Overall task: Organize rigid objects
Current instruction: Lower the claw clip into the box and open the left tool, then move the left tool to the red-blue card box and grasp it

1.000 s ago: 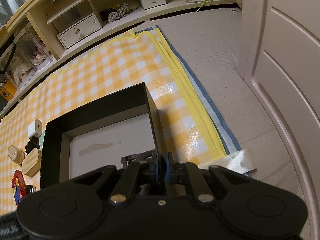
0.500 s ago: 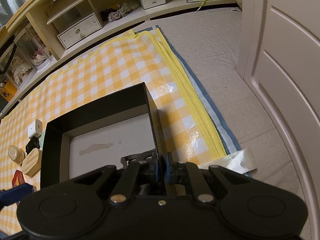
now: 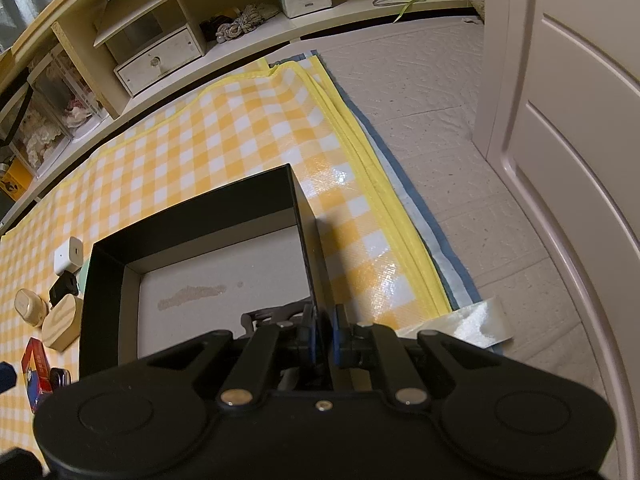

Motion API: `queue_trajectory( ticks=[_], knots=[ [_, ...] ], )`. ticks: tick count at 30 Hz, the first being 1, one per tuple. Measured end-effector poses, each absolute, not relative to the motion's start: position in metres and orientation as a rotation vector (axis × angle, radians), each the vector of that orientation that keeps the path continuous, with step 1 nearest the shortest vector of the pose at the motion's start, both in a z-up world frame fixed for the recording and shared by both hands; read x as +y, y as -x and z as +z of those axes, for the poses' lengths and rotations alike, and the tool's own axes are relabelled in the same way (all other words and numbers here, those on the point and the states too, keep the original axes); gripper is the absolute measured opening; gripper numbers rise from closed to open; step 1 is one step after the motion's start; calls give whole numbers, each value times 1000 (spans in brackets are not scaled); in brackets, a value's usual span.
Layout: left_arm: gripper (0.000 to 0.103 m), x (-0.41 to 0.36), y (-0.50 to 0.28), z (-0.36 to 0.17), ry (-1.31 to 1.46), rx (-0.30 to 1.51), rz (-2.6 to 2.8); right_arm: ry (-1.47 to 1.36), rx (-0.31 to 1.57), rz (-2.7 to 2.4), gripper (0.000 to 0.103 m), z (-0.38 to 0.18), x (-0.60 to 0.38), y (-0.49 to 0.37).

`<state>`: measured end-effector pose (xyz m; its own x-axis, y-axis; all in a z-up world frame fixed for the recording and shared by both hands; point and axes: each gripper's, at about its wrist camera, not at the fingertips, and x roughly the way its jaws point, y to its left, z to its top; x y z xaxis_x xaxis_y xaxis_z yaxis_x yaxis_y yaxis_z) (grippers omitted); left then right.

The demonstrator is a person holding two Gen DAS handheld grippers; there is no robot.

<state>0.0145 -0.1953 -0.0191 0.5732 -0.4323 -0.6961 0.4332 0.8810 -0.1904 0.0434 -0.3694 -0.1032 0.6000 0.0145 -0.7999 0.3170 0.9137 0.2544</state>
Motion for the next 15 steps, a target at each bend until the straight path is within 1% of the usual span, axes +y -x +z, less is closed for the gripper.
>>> queue_trajectory(
  ticks=[8,15],
  knots=[
    [103,-154,-19,-18,20,829,-434,-391,917,-181,8,-103,-369,-44],
    [103,-109,-27,-22,30,806,-271,-387,918,-182,8,-104,-369,-43]
  ],
)
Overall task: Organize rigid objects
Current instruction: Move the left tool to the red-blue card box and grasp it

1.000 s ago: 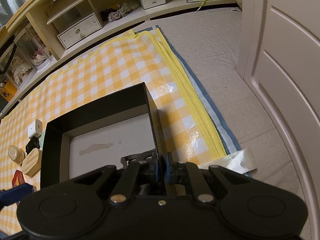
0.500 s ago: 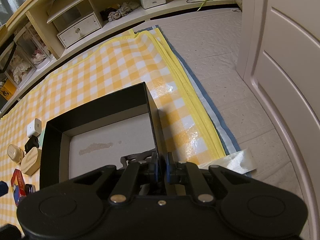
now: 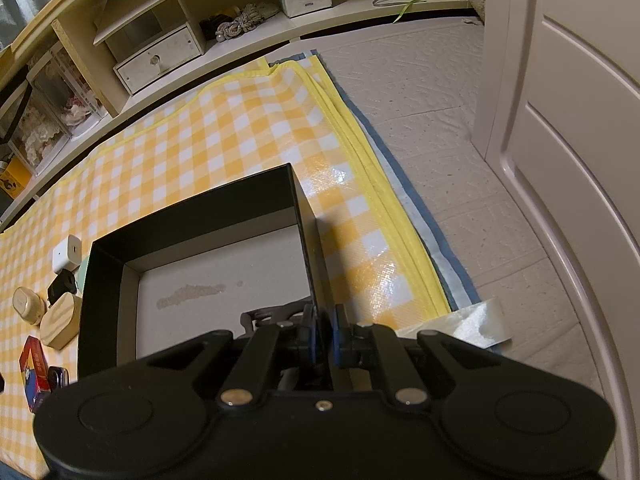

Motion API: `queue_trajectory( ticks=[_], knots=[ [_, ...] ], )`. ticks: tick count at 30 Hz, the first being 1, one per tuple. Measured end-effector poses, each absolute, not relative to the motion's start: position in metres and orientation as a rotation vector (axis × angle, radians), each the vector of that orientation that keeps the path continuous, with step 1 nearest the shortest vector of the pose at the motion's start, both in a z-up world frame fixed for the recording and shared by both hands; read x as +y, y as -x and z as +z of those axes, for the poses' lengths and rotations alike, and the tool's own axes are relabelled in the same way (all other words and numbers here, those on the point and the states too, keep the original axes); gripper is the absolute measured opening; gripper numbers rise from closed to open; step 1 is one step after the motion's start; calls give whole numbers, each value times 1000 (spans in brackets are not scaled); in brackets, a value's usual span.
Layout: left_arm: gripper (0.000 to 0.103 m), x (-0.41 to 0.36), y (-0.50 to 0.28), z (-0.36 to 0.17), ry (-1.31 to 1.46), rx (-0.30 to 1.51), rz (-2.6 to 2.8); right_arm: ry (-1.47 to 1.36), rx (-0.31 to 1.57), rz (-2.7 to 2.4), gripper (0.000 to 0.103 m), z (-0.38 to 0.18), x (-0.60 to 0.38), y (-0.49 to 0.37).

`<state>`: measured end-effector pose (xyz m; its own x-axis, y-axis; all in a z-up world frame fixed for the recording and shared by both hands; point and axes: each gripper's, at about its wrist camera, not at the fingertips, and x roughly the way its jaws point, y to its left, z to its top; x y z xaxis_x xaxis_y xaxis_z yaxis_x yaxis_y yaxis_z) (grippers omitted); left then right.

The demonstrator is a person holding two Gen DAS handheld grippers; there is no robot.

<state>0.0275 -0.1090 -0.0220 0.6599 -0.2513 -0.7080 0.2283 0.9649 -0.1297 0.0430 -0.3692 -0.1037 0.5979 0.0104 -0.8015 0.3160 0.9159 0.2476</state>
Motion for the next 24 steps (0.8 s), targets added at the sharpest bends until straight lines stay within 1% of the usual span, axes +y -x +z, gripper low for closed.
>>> queue_trajectory(
  ticks=[5,14,19,20,23,24],
  knots=[
    [103,-77,-38,-31,48,820,-138,-386,919,-183,8,-104,-370,-43],
    [103,-24,-57,-56,178,912,146,-383,920,-183,8,-104,-369,-43],
    [102,9,-59,-74,346,965,261,-378,922,-185,8,-105,-370,-44],
    [100,15,-60,-79,379,985,282,-377,923,-185,8,-105,-370,-44],
    [87,28,-61,-92,466,1033,313,-374,925,-186,8,-105,-369,-44],
    [85,31,-61,-95,493,1048,320,-373,926,-186,8,-105,-369,-45]
  ],
)
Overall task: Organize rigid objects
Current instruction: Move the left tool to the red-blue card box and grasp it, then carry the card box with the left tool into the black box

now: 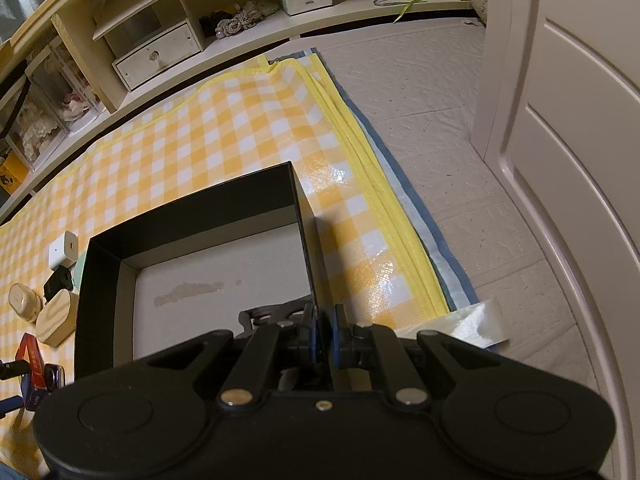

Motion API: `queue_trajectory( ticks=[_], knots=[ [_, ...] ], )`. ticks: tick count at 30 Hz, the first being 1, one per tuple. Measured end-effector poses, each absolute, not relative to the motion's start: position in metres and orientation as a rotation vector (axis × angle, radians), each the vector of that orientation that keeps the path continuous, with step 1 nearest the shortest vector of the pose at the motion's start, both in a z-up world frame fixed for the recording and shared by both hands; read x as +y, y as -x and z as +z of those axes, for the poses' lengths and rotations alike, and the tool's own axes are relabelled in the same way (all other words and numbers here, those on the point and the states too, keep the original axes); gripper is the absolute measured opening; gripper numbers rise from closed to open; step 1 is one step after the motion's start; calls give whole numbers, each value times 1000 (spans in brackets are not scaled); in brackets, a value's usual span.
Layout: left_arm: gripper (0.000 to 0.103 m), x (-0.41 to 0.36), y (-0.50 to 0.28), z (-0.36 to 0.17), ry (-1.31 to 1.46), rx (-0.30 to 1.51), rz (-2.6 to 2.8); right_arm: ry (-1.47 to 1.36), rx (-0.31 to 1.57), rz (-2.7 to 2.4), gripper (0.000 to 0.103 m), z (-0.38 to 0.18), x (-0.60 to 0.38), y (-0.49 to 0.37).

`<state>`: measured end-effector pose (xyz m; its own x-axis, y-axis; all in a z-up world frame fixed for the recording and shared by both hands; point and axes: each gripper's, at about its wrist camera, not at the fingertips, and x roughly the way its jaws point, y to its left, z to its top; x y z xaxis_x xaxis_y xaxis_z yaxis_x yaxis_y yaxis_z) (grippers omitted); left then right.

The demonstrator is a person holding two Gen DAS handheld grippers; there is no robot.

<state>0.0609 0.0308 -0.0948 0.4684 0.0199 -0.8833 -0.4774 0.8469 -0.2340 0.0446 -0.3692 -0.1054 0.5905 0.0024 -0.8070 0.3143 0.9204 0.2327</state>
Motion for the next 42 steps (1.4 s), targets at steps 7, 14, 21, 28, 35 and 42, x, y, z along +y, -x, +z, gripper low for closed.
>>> queue_trajectory(
  ticks=[7,14,21,28,35,42],
  knots=[
    [80,26,-66,-96,500,1030,326,-365,934,-187,8,-105,-368,-46],
    [63,14,-74,-99,396,1016,307,-358,938,-187,8,-106,-368,-46],
    [62,13,-69,-95,380,982,273,-359,938,-188,8,-106,-368,-46],
    [61,0,-63,-72,356,890,179,-357,938,-187,8,-106,-368,-46],
    [61,-31,-51,-48,338,850,3,-357,938,-187,8,-106,-369,-46],
    [61,-87,-54,-30,251,804,-152,-354,938,-187,8,-106,-368,-46]
  ],
)
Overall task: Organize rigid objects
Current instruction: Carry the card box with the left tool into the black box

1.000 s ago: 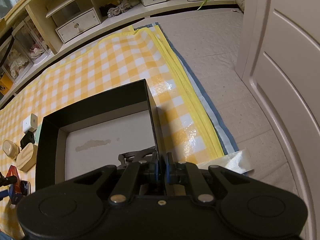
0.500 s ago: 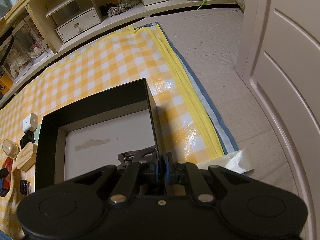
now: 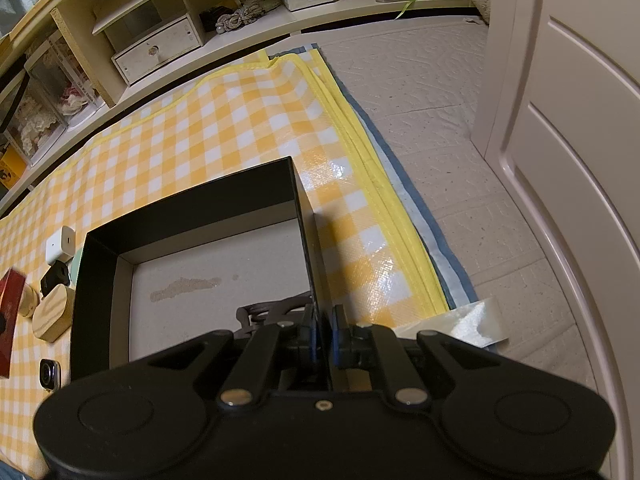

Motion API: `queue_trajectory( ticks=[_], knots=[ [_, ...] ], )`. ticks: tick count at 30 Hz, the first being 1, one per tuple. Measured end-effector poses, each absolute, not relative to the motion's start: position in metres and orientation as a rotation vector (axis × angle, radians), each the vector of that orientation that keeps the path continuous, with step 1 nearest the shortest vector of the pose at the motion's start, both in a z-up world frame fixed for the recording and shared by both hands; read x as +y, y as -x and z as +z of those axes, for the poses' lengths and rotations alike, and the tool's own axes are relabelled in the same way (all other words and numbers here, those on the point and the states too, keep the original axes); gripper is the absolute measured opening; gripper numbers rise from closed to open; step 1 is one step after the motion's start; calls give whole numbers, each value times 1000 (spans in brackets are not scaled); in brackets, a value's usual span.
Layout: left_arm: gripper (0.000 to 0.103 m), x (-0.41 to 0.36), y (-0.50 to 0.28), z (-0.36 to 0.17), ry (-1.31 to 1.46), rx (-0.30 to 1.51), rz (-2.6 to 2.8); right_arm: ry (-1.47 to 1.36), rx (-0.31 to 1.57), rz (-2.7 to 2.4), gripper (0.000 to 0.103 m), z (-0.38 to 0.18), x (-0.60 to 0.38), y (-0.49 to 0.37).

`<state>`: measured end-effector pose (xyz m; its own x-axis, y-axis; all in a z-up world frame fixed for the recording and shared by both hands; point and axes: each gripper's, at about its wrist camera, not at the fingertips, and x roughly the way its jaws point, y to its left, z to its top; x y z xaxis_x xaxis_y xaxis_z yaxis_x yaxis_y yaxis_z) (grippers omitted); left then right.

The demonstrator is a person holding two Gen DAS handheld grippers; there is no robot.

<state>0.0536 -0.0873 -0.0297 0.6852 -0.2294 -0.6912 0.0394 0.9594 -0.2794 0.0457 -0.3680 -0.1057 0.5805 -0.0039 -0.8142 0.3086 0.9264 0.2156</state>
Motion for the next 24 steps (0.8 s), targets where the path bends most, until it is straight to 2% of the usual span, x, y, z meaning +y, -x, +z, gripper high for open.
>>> queue_trajectory(
  ticks=[6,14,19,24],
  knots=[
    [61,-146,-62,-31,276,811,-245,-354,938,-186,8,-106,-368,-45],
    [62,-213,-62,-64,274,902,-321,-360,936,-182,8,-105,-367,-45],
    [62,-227,-65,-86,287,962,-307,-356,937,-182,8,-105,-367,-46],
    [62,-233,-67,-86,274,930,-307,-357,937,-182,8,-105,-367,-46]
  ],
)
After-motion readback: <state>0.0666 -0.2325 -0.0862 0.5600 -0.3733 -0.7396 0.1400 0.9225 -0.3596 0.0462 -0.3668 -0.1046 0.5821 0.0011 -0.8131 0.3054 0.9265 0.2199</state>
